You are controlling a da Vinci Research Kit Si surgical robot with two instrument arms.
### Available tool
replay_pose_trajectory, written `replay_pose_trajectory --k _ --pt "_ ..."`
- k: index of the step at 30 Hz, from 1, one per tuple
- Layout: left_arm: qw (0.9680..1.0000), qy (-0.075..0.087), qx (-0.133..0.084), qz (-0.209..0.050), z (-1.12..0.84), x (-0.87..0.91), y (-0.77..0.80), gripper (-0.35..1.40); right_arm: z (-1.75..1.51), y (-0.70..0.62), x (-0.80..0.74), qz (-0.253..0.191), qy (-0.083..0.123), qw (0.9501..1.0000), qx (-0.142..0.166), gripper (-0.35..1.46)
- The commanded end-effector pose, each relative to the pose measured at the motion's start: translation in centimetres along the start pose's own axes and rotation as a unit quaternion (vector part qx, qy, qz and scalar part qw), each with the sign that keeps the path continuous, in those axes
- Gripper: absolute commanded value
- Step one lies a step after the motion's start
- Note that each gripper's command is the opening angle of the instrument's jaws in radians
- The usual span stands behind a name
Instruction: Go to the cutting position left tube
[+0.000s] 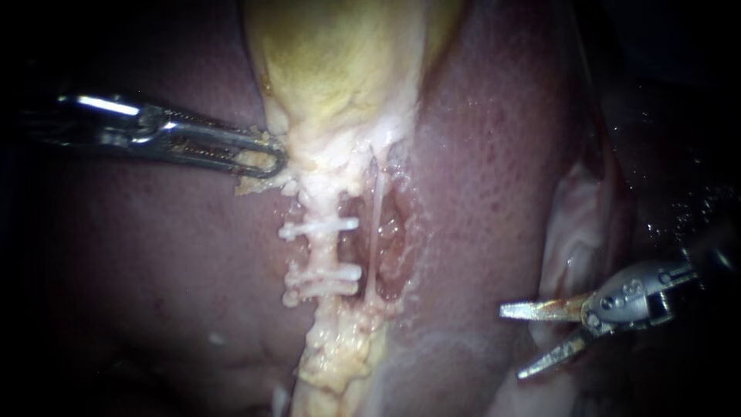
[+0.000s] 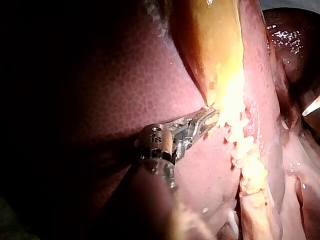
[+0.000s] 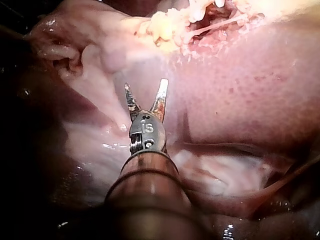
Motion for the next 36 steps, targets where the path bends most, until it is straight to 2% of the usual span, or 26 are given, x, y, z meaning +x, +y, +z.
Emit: replay_pose_trajectory --k 1,3,8,11,16,20,26,31,36 --pt "1.0000 0.000 -0.001 0.000 -0.02 0.00 0.01 -0.35 0.00 0.00 0.00 0.000 0.000 1.0000 0.000 1.45" --pt "1.0000 -0.002 -0.003 0.000 -0.09 0.03 0.01 -0.35 0.00 0.00 0.00 0.000 0.000 1.0000 0.000 1.45" --pt "1.0000 -0.002 -0.002 -0.006 -0.45 0.14 0.01 -0.35 -0.01 0.01 0.00 0.001 0.000 1.0000 0.000 1.45" --pt "0.9999 0.006 0.000 -0.009 -0.64 0.21 0.06 -0.35 0.00 0.01 0.00 0.001 0.000 1.0000 0.000 1.45" --pt "0.9999 0.011 -0.001 -0.013 -0.74 0.26 0.19 -0.35 0.00 0.02 0.03 0.002 0.001 1.0000 0.003 1.45" --pt "0.9999 0.011 0.000 -0.013 -0.73 0.26 0.22 -0.35 0.06 0.05 0.13 0.005 0.006 0.9998 0.018 1.45" --pt "0.9998 0.011 0.000 -0.013 -0.73 0.25 0.24 -0.35 0.32 0.24 0.46 0.053 0.011 0.9974 0.049 1.45" --pt "0.9998 0.013 0.000 -0.014 -0.74 0.26 0.28 -0.35 0.60 0.44 0.70 0.083 0.019 0.9949 0.055 1.45" --pt "0.9998 0.014 -0.001 -0.015 -0.74 0.27 0.30 -0.35 0.84 0.69 0.81 0.101 0.072 0.9910 0.052 1.43"
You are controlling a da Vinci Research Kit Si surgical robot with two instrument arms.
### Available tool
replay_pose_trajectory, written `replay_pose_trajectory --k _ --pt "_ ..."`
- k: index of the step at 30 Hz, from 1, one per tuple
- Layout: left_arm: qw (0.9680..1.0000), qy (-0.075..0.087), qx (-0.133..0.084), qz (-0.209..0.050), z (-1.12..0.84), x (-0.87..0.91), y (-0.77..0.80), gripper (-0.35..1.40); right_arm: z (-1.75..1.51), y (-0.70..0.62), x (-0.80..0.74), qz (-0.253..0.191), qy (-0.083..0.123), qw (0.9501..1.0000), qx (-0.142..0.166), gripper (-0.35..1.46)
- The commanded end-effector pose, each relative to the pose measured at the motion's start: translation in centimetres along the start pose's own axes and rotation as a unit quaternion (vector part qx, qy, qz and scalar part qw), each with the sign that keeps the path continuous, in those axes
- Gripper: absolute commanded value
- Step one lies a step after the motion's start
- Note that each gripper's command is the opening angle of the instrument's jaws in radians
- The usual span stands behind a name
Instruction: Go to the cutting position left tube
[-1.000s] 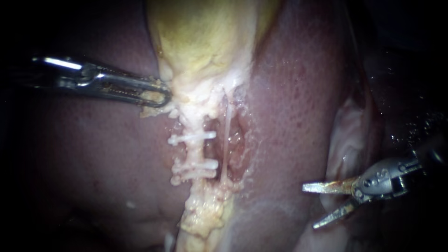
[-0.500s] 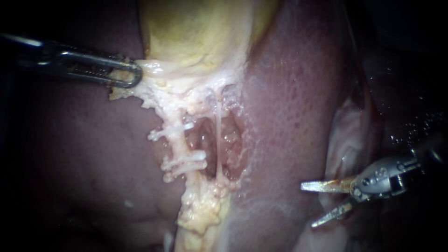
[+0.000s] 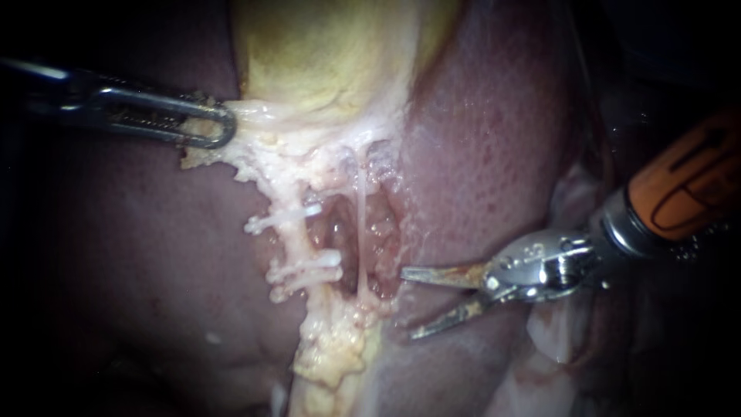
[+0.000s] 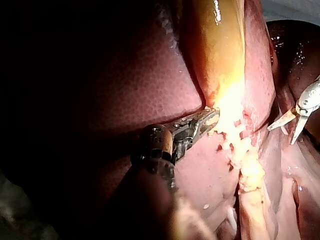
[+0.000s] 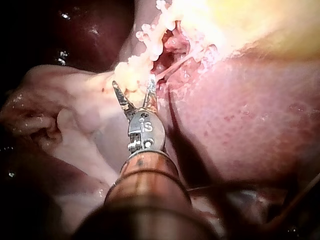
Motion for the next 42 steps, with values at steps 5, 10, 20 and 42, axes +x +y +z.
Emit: replay_pose_trajectory --k 5,10,20,42 --pt "1.0000 0.000 0.000 0.000 -0.01 0.00 0.01 -0.35 0.13 0.26 0.04 0.000 0.019 0.9998 -0.011 1.45" --pt "1.0000 0.000 0.000 0.000 -0.01 0.01 0.01 -0.35 0.20 0.44 0.01 0.003 0.034 0.9993 -0.012 1.45" --pt "1.0000 0.000 0.000 0.000 0.00 0.01 0.01 -0.35 0.34 0.60 -0.04 -0.002 0.035 0.9994 -0.007 1.45" --pt "1.0000 0.001 0.001 -0.001 0.04 0.03 0.03 -0.35 0.89 0.58 0.29 -0.040 0.060 0.9962 0.048 1.31"
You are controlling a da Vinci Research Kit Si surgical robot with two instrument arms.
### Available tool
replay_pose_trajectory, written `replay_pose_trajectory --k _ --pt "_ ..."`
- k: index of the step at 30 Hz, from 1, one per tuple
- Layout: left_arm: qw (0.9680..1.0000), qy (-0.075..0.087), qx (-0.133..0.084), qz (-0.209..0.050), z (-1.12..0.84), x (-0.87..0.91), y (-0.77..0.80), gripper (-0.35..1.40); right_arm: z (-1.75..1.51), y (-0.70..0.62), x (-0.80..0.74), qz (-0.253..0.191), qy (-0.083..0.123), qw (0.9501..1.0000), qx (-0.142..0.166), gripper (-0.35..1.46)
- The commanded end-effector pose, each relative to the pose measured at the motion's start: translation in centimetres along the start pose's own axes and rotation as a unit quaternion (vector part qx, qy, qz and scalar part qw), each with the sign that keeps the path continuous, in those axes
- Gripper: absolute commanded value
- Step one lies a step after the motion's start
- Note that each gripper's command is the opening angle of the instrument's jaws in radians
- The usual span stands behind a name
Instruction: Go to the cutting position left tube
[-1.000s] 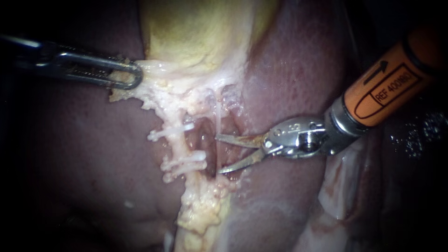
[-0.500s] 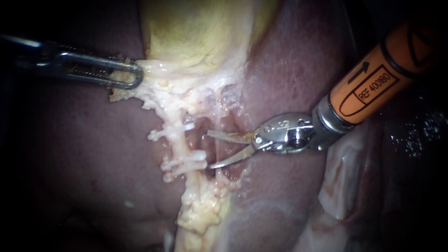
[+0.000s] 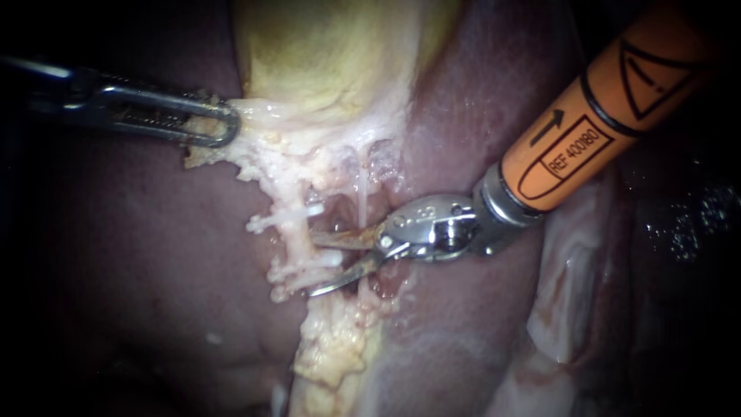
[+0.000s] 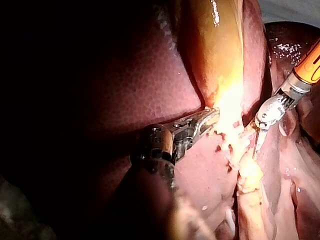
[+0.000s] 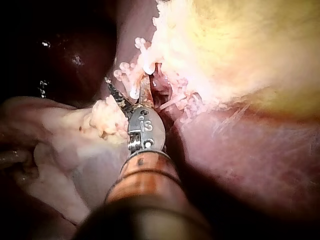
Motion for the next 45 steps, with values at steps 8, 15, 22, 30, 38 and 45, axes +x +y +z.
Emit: replay_pose_trajectory --k 8,15,22,30,38,45 --pt "1.0000 0.000 0.000 0.000 0.01 0.00 0.01 -0.35 0.27 0.10 0.17 -0.001 0.033 0.9994 0.006 1.33" --pt "1.0000 0.000 0.001 0.000 0.02 0.01 0.01 -0.35 0.45 0.18 0.30 0.002 0.050 0.9988 0.005 1.38" --pt "1.0000 0.001 0.001 -0.001 0.03 0.01 0.02 -0.35 0.51 0.19 0.34 0.023 0.058 0.9980 0.006 1.38" --pt "1.0000 0.000 0.001 0.000 0.04 0.01 0.01 -0.35 0.58 -0.03 0.47 0.091 0.064 0.9935 0.021 1.43" --pt "1.0000 0.000 0.001 0.000 0.03 0.01 0.01 -0.35 0.62 -0.32 0.70 0.113 0.067 0.9904 0.044 1.43" --pt "1.0000 0.000 0.001 0.000 0.03 0.01 0.00 -0.35 0.59 -0.33 0.75 0.114 0.071 0.9899 0.045 1.43"
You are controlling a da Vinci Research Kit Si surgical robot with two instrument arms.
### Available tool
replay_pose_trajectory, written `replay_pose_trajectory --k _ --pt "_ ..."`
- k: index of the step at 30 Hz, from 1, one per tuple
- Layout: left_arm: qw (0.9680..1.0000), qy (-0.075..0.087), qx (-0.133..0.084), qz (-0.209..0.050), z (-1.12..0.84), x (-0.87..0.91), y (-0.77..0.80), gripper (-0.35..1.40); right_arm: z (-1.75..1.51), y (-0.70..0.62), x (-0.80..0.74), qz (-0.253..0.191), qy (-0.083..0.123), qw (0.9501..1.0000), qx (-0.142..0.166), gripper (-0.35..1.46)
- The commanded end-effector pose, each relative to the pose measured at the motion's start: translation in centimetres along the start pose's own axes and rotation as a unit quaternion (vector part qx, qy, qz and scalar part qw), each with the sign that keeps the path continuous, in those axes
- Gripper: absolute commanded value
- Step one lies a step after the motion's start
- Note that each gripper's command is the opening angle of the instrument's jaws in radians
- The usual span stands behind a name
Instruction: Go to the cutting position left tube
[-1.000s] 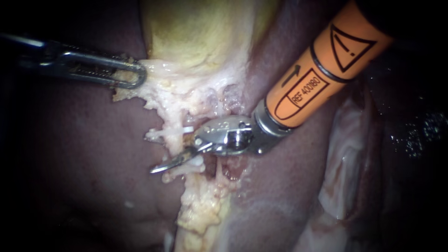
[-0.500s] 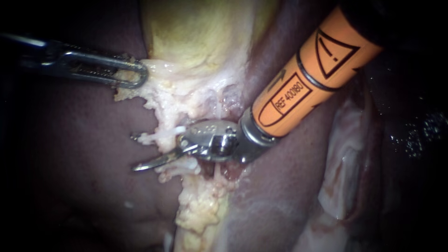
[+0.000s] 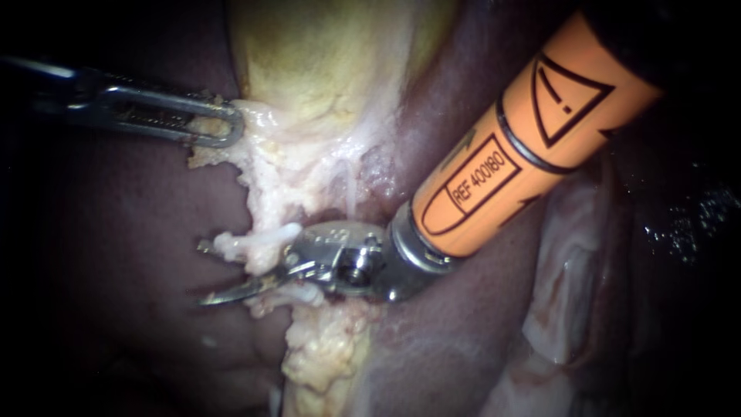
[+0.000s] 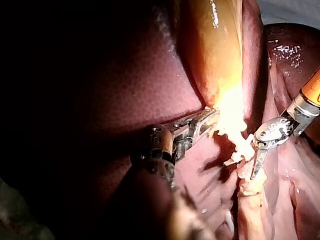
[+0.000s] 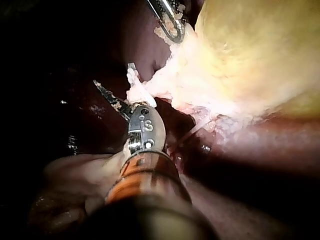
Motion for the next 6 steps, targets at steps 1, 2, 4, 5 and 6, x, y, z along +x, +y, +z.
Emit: replay_pose_trajectory --k 1,2,4,5,6 --pt "1.0000 0.000 0.000 0.000 0.00 0.00 0.00 -0.35 -0.01 0.01 -0.01 0.000 0.000 1.0000 -0.001 1.43" --pt "1.0000 0.000 -0.001 0.000 0.00 0.00 0.00 -0.35 -0.01 0.01 -0.01 0.000 0.000 1.0000 -0.001 1.43" --pt "1.0000 0.000 -0.001 0.000 0.00 0.00 0.00 -0.35 -0.01 0.01 -0.01 0.003 0.000 1.0000 -0.001 1.43" --pt "1.0000 0.000 0.000 0.000 0.00 0.00 0.00 -0.35 -0.01 0.01 -0.01 0.003 0.000 1.0000 -0.001 1.43" --pt "1.0000 0.000 0.000 0.000 0.01 0.00 0.00 -0.35 -0.01 0.01 -0.01 0.003 0.000 1.0000 -0.001 1.43"
